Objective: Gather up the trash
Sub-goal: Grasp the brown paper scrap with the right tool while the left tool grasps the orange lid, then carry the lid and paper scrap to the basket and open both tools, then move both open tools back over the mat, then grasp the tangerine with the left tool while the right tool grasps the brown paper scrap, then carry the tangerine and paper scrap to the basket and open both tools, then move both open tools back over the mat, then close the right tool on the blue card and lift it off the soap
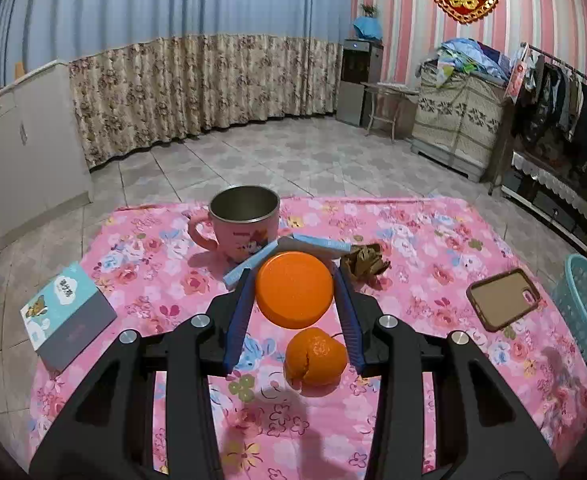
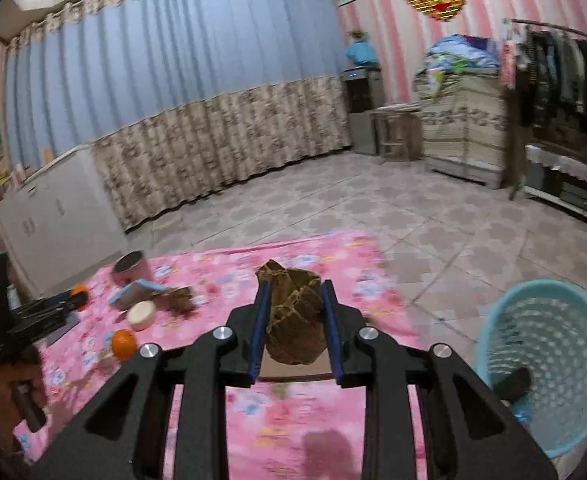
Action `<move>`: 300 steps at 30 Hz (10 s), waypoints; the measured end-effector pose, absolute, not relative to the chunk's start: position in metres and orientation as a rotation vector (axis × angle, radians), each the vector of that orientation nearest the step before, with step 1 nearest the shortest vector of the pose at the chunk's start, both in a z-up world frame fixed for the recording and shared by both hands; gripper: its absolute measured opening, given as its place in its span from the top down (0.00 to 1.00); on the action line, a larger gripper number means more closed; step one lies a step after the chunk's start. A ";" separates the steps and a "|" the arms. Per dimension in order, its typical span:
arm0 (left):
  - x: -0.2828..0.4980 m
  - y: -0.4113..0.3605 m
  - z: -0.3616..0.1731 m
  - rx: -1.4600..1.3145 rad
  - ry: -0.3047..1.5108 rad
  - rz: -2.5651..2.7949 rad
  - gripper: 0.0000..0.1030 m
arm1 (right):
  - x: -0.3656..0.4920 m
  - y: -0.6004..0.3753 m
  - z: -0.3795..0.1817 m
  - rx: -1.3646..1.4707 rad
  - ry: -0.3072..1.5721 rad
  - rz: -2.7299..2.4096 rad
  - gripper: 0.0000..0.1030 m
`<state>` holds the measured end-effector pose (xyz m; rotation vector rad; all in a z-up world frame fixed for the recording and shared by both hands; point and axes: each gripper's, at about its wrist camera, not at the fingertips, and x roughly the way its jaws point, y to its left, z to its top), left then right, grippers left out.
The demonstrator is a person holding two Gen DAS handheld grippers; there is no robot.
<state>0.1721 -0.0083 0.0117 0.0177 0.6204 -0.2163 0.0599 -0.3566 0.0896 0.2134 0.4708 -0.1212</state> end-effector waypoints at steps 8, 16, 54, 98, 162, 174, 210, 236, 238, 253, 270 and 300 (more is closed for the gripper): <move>0.158 -0.016 0.032 -0.048 0.583 -0.271 0.62 | 0.024 -0.439 0.083 0.230 0.479 -0.343 0.75; 0.146 -0.133 0.045 -0.089 0.592 -0.478 0.62 | -0.020 -0.503 0.090 0.254 0.440 -0.493 0.74; 0.090 -0.432 -0.002 0.157 0.714 -0.864 0.13 | -0.054 -0.582 0.056 0.389 0.455 -0.559 0.36; 0.161 -0.003 0.023 0.011 0.585 -0.153 0.06 | 0.083 -0.320 0.071 0.135 0.517 -0.113 0.13; 0.134 -0.057 0.029 0.003 0.576 -0.373 0.59 | 0.058 -0.347 0.074 0.193 0.545 -0.069 0.57; 0.115 -0.175 0.052 0.023 0.549 -0.523 0.59 | 0.038 -0.429 0.082 0.246 0.483 -0.211 0.57; 0.076 -0.442 0.010 0.141 0.640 -0.876 0.24 | -0.047 -0.565 0.062 0.360 0.425 -0.584 0.33; 0.117 -0.079 0.065 0.054 0.443 -0.327 0.20 | 0.033 -0.422 0.085 0.204 0.448 -0.301 0.27; 0.130 -0.046 0.062 0.027 0.459 -0.273 0.20 | 0.039 -0.403 0.082 0.202 0.462 -0.275 0.27; 0.147 -0.010 0.059 -0.010 0.473 -0.204 0.18 | 0.059 -0.292 0.077 0.097 0.474 -0.091 0.23; 0.130 -0.022 0.035 0.040 0.556 -0.141 0.16 | 0.066 -0.274 0.062 0.116 0.521 -0.108 0.20; 0.182 0.177 0.006 -0.111 0.612 0.111 0.10 | 0.249 -0.076 -0.024 0.087 0.777 0.152 0.12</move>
